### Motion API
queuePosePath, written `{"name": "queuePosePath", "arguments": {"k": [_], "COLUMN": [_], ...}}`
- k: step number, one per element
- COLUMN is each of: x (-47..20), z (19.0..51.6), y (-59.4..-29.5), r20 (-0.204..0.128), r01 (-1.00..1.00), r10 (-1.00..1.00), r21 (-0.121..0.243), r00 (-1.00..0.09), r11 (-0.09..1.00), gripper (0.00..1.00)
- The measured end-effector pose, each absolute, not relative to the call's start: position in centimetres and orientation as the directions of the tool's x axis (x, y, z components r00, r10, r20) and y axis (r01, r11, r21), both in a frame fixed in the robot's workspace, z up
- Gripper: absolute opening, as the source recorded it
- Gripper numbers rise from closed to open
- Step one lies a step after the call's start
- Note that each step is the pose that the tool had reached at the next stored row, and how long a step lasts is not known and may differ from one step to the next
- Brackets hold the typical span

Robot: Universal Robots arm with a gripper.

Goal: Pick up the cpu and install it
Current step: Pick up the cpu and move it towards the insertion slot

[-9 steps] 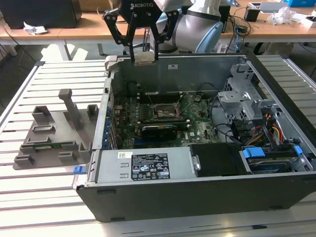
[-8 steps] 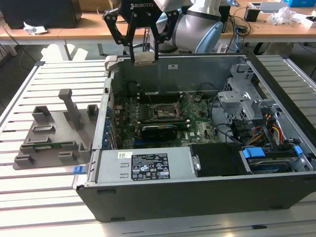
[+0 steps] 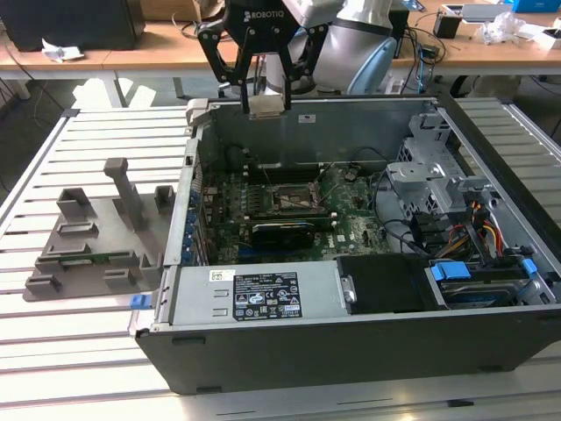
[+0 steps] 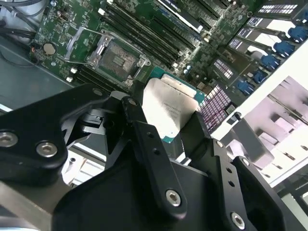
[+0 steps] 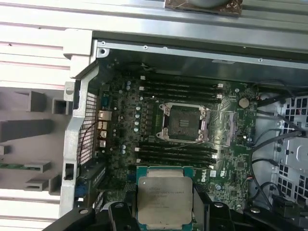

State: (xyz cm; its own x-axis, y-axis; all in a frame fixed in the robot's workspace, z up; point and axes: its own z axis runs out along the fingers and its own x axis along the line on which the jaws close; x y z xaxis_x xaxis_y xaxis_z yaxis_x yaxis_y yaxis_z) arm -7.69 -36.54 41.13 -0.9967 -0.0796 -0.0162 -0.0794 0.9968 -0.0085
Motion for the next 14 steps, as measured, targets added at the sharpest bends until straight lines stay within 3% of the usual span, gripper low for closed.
{"name": "queuePosePath", "arguments": {"k": [14], "x": [-5.8], "z": [39.5], "y": [-35.1], "r20": [-0.016], "r01": [-0.08], "r10": [-0.08], "r21": [-0.009], "r00": [-0.997], "r11": [0.997], "gripper": [0.55]}}
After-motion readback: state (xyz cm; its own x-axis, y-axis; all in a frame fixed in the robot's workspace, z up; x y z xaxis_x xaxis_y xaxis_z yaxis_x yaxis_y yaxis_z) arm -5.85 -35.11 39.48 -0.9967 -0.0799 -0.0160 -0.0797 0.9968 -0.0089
